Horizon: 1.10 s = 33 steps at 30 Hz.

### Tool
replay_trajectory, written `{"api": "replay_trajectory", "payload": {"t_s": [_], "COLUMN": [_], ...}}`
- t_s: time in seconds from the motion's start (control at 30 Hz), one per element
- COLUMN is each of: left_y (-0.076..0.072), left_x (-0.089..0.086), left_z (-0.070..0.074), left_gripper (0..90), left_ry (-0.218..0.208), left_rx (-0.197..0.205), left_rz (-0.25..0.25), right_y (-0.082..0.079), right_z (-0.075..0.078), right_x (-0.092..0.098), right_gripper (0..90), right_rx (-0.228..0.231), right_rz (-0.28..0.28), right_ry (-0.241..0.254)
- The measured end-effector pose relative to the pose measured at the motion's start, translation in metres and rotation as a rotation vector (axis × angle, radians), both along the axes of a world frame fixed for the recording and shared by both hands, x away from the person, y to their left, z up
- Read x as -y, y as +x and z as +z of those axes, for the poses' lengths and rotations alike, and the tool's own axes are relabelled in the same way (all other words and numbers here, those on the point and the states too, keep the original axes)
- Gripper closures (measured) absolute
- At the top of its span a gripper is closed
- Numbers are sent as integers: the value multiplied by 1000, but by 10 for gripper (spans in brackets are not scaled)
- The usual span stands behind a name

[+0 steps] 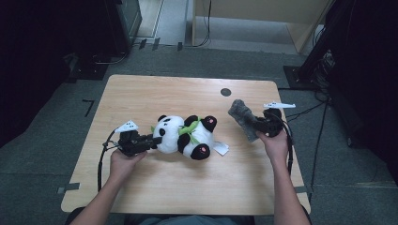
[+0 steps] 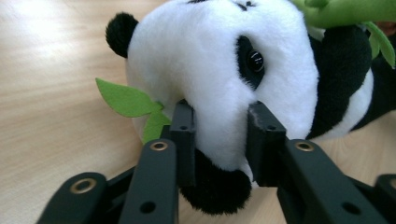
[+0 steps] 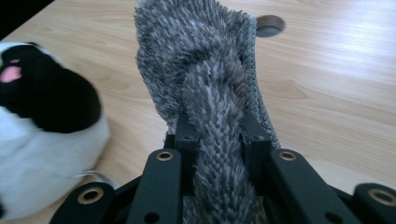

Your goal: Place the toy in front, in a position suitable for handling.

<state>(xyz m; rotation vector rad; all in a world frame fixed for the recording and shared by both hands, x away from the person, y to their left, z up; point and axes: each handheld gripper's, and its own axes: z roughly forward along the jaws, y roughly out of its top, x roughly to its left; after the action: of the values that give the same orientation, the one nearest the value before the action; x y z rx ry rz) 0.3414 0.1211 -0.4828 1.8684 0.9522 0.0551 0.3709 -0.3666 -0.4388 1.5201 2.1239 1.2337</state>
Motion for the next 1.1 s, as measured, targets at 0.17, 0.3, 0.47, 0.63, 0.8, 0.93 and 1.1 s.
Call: {"api": "replay_trajectory", "payload": {"t_s": [0.17,0.3,0.47,0.63,0.8,0.93,1.1], "left_y": [0,1,2,7,13,13,8], "left_x": [-3,-5,-2,8,11,14,13], "left_z": [-3,-2,1,-2,-6,-10,-9], "left_gripper": [545,439,238,113,84,97,249], "left_ry": [7,-5,0,23,27,37,70], "left_rx": [28,39,59,56,46,56,89], "left_rz": [-27,-42,-89,-94,-83,-77,-82], "right_y": [-6,-6,-5,-2,2,4,7], "right_z": [13,20,32,42,55,63,74], "right_x": [-17,-24,-39,-48,-61,-72,-84], "right_gripper": [742,743,742,742,742,741,741], "right_rx": [11,4,5,11,12,14,9], "right_rz": [39,51,86,104,141,168,194], "right_ry": [-11,-15,-34,-24,-47,-39,-43]}}
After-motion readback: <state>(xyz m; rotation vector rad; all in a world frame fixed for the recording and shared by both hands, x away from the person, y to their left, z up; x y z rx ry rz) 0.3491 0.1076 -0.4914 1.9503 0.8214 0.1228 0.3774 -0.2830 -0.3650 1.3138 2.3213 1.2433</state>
